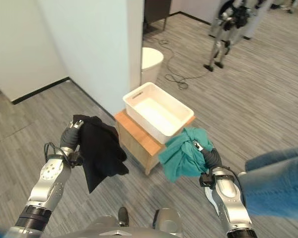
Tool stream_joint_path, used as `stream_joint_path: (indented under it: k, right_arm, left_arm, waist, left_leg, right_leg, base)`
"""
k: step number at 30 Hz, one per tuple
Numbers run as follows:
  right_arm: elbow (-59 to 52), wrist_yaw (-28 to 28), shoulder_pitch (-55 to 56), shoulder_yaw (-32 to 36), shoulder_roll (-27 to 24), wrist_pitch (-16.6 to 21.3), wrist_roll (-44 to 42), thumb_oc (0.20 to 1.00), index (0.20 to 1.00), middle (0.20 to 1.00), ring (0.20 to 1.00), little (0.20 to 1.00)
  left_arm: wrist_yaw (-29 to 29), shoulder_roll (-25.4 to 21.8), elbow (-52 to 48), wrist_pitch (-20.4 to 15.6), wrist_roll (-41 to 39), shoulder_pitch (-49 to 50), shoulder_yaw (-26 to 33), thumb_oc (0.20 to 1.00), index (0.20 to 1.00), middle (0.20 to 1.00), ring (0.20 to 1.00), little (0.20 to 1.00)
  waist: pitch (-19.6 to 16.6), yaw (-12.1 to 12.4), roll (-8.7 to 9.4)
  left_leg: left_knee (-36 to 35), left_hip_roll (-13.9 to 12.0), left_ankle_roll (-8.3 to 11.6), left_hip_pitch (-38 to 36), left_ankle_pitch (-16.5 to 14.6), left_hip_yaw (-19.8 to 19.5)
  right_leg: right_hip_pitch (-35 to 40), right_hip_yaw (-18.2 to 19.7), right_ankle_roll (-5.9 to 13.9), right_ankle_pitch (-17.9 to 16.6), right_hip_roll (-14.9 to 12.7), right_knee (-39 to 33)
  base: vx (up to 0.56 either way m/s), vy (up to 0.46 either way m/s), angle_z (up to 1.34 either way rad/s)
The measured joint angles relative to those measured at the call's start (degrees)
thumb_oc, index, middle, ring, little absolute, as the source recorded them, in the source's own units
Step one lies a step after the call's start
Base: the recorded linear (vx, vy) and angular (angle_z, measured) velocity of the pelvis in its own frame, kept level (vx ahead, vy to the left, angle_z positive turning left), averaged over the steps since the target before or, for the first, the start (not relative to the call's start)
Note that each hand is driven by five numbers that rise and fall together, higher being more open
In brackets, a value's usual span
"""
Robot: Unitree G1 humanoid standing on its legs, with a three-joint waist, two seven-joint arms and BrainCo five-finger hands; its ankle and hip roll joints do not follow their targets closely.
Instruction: Pick up bed clothes into laundry basket.
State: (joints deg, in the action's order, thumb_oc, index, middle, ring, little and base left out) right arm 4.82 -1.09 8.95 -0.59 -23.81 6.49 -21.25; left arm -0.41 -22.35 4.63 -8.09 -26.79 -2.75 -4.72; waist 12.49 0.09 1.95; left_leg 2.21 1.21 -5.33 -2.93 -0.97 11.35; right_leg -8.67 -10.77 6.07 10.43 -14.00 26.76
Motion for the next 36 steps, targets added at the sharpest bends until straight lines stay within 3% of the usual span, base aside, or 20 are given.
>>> stream_joint_path:
  k: [1, 2, 5, 6, 8, 9, 11, 14, 15, 16, 17, 18, 20, 23, 25, 26, 28, 32, 34, 36]
  right_arm:
    - [0.1, 0.0, -0.4, 0.0, 0.1, 0.0, 0.0, 0.2, 0.2, 0.2, 0.2, 0.2]
    - [0.1, 0.0, -0.7, 0.2, 0.2, 0.0, 0.0, 0.2, 0.2, 0.2, 0.2, 0.2]
    - [0.5, 0.2, -1.0, 0.5, 0.2, 0.0, 0.0, 0.2, 0.2, 0.2, 0.2, 0.2]
    - [0.6, 0.2, -0.6, 0.7, 0.3, 0.0, 0.0, 0.2, 0.2, 0.2, 0.2, 0.2]
    - [0.8, 0.3, 0.2, 1.0, 0.8, 0.0, 0.0, 0.2, 0.2, 0.2, 0.2, 0.2]
    - [1.0, 0.3, 0.7, 1.2, 1.4, 0.0, 0.1, 0.2, 0.2, 0.2, 0.2, 0.2]
    - [1.4, 0.3, 0.7, 1.4, 1.1, 0.1, 0.1, 0.2, 0.2, 0.2, 0.2, 0.2]
    - [3.6, 0.3, 0.6, 2.3, 0.1, -0.2, 0.6, 0.2, 0.2, 0.2, 0.2, 0.2]
    - [4.1, 0.1, -0.4, 2.4, -1.2, -0.2, 1.1, 0.2, 0.2, 0.2, 0.2, 0.2]
    - [4.4, 0.5, -0.8, 2.6, -3.0, -0.2, 1.1, 0.2, 0.2, 0.2, 0.2, 0.2]
    - [4.5, 0.7, -1.4, 2.6, -5.0, -0.2, 1.2, 0.2, 0.2, 0.2, 0.2, 0.2]
    - [5.2, 0.8, -3.0, 3.2, -6.7, -0.2, 1.2, 0.2, 0.2, 0.2, 0.2, 0.2]
    - [6.3, 1.3, -6.3, 3.8, -11.0, 0.0, 1.5, 0.2, 0.2, 0.2, 0.2, 0.2]
    - [7.8, 1.5, -9.5, 4.7, -14.7, 0.0, 2.9, 0.2, 0.2, 0.2, 0.2, 0.2]
    - [12.2, 1.2, -12.5, 3.3, -19.7, -0.2, 4.2, 0.2, 0.2, 0.2, 0.2, 0.2]
    - [16.0, 0.9, -16.9, 0.2, -22.1, -0.4, 5.8, 0.2, 0.2, 0.2, 0.2, 0.2]
    - [25.0, 0.8, -27.5, -7.1, -24.5, -0.9, 6.7, 0.2, 0.2, 0.2, 0.2, 0.2]
    - [36.4, 1.5, -41.7, -15.0, -25.0, -1.2, 7.3, 0.2, 0.2, 0.2, 0.2, 0.2]
    - [43.6, 2.4, -52.8, -24.0, -24.3, -1.3, 7.9, 0.2, 0.2, 0.2, 0.2, 0.2]
    - [47.1, 3.2, -57.7, -25.9, -23.3, -0.9, 7.8, 0.2, 0.2, 0.2, 0.2, 0.2]
  left_arm:
    - [0.0, -0.6, 0.1, 0.0, 0.0, 0.1, 0.0, 0.2, 0.2, 0.2, 0.2, 0.2]
    - [0.0, -0.9, 0.2, 0.0, 0.0, 0.1, -0.1, 0.2, 0.2, 0.2, 0.2, 0.2]
    - [-0.3, -0.9, 0.5, 0.1, 0.0, 0.3, -0.6, 0.2, 0.2, 0.2, 0.2, 0.2]
    - [-0.6, -1.1, 0.6, 0.1, 0.0, 0.4, -1.1, 0.2, 0.2, 0.2, 0.2, 0.2]
    - [-0.9, -1.3, 0.6, 0.0, 0.0, 0.4, -1.7, 0.2, 0.2, 0.2, 0.2, 0.2]
    - [-1.3, -1.7, 0.6, 0.0, 0.1, 0.9, -1.9, 0.2, 0.2, 0.2, 0.2, 0.2]
    - [-1.6, -1.4, 0.7, 0.1, 0.1, 1.5, -1.9, 0.2, 0.2, 0.2, 0.2, 0.2]
    - [-2.5, 0.0, 0.4, 0.1, 0.2, 2.9, -2.1, 0.2, 0.2, 0.2, 0.2, 0.2]
    - [-2.4, 0.1, 0.9, 0.1, 0.2, 2.8, -1.7, 0.2, 0.2, 0.2, 0.2, 0.2]
    - [-2.4, 0.2, 1.9, 0.2, 0.2, 1.5, -1.8, 0.2, 0.2, 0.2, 0.2, 0.2]
    - [-2.4, 0.2, 2.4, 0.4, 0.2, 0.0, -2.0, 0.2, 0.2, 0.2, 0.2, 0.2]
    - [-2.3, -0.2, 2.4, 0.8, 0.1, -1.3, -2.3, 0.2, 0.2, 0.2, 0.2, 0.2]
    - [-2.4, -0.2, 2.5, 1.3, 0.0, -2.1, -3.5, 0.2, 0.2, 0.2, 0.2, 0.2]
    - [-2.9, -0.2, 2.0, 1.3, -0.1, -3.2, -5.8, 0.2, 0.2, 0.2, 0.2, 0.2]
    - [-3.7, -0.1, 1.8, 1.3, -0.1, -4.8, -9.8, 0.2, 0.2, 0.2, 0.2, 0.2]
    - [-4.4, -0.2, 1.4, 1.3, -0.3, -4.5, -10.9, 0.2, 0.2, 0.2, 0.2, 0.2]
    - [-4.7, -0.5, 1.5, 1.7, -2.3, -4.9, -13.4, 0.2, 0.2, 0.2, 0.2, 0.2]
    - [-5.5, -1.0, 0.4, 2.0, -2.5, -5.0, -16.6, 0.2, 0.2, 0.2, 0.2, 0.2]
    - [-5.4, -2.0, 0.0, 2.1, -4.6, -4.8, -17.2, 0.2, 0.2, 0.2, 0.2, 0.2]
    - [-5.3, -2.2, -1.1, 2.1, -4.6, -4.8, -17.4, 0.2, 0.2, 0.2, 0.2, 0.2]
  waist:
    - [0.0, 0.2, 0.01]
    - [0.0, 0.0, -0.01]
    - [0.0, 0.0, 0.1]
    - [-0.2, -0.1, 0.63]
    - [-0.6, 0.1, 1.48]
    - [-1.6, -0.2, 3.26]
    - [-1.8, -0.1, 3.12]
    - [-2.2, 0.4, 1.51]
    - [-2.0, 0.7, 1.58]
    - [-1.5, 0.3, 2.69]
    - [-0.7, 0.1, 3.88]
    - [0.3, 0.4, 5.54]
    - [1.3, 0.7, 4.82]
    - [2.1, 1.3, 5.17]
    - [2.2, 1.6, 5.18]
    - [2.3, 2.0, 4.6]
    - [2.4, 2.0, 3.05]
    - [2.9, 4.7, 3.08]
    - [2.9, 5.3, 2.37]
    - [3.0, 5.8, 2.24]
  left_leg:
    - [-0.3, 0.0, 0.07, -0.1, 0.0, -1.2]
    - [-0.9, 0.1, 0.21, -0.4, -0.1, -2.2]
    - [-2.1, 0.1, 1.22, -1.7, -0.2, -4.3]
    - [-2.7, 0.3, 1.56, -2.6, -0.1, -5.0]
    - [-3.5, 0.6, 2.5, -3.4, -0.5, -6.6]
    - [-4.7, 1.0, 3.91, -4.3, -0.7, -7.9]
    - [-5.1, -0.6, 5.6, -4.5, -1.3, -9.3]
    - [-3.1, -6.7, 8.04, -4.0, -1.5, -10.7]
    - [-0.6, -8.6, 9.28, -2.6, -1.3, -10.9]
    - [5.2, -8.7, 10.77, 1.2, -0.3, -10.9]
    - [10.5, -8.8, 10.95, 4.9, 0.6, -10.8]
    - [14.3, -9.5, 9.6, 6.7, 1.0, -10.3]
    - [14.8, -11.2, 9.02, 7.6, 2.7, -8.1]
    - [11.4, -9.9, 9.55, 7.7, 2.3, -3.6]
    - [5.5, -5.9, 9.67, 7.5, 2.2, -2.7]
    - [3.7, -4.4, 9.5, 6.4, 2.0, -4.4]
    - [1.7, -4.1, 9.0, 4.8, 1.0, -8.8]
    - [0.6, -3.7, 8.21, 6.0, 1.5, -9.0]
    - [-0.9, -3.2, 8.05, 6.4, 1.6, -9.6]
    - [-1.9, -3.0, 8.01, 8.0, 1.7, -10.3]
  right_leg:
    - [-0.1, 2.2, 0.39, -1.6, -0.3, -3.7]
    - [0.1, 5.2, 2.14, -3.1, 0.4, -8.1]
    - [1.1, 10.0, 3.83, -8.8, 1.6, -18.3]
    - [2.2, 10.4, 4.06, -11.7, 1.6, -22.2]
    - [4.1, 11.3, 4.26, -13.4, 1.7, -26.4]
    - [5.6, 11.3, 4.01, -15.0, 1.7, -28.5]
    - [6.9, 10.6, 3.94, -19.1, 3.0, -29.1]
    - [8.2, 7.4, 1.02, -17.2, 8.8, -28.3]
    - [8.8, 6.1, -0.4, -16.7, 10.6, -28.4]
    - [9.0, 4.1, -2.33, -15.7, 11.3, -27.9]
    - [9.0, 2.6, -3.44, -15.2, 11.3, -27.5]
    - [9.0, 1.2, -4.76, -15.6, 10.5, -27.3]
    - [9.9, -1.5, -6.5, -14.0, 12.0, -27.1]
    - [10.1, -4.2, -6.62, -14.0, 11.7, -28.8]
    - [8.8, -4.4, -6.6, -14.0, 11.1, -29.5]
    - [7.9, -4.8, -6.54, -14.0, 11.5, -28.6]
    - [7.6, -4.9, -5.95, -14.4, 13.5, -28.7]
    - [4.8, -4.7, -4.76, -14.2, 13.0, -26.6]
    - [4.1, -4.8, -4.67, -14.3, 12.9, -27.8]
    - [3.0, -4.9, -3.92, -14.7, 13.1, -29.5]
  base:
    - [0.24, -0.196, 0.59]
    - [0.28, -0.242, 0.43]
    - [0.26, -0.241, 0.32]
    - [0.17, -0.189, 0.4]
    - [0.15, -0.206, 0.42]
    - [0.26, -0.44, 0.42]
    - [0.18, -0.356, 0.42]
    - [0.11, -0.457, 0.38]
    - [0.0, -0.535, 0.47]
    - [-0.03, -0.361, 0.78]
    - [0.01, -0.277, 0.92]
    - [0.04, -0.194, 0.64]
    - [0.08, -0.152, 0.59]
    - [0.1, -0.089, 0.51]
    - [0.09, -0.06, 0.49]
    - [0.08, -0.022, 0.04]
    - [0.05, 0.009, -0.07]
    - [0.01, 0.044, 0.08]
    - [-0.04, 0.06, 0.11]
    - [-0.05, 0.037, 0.22]
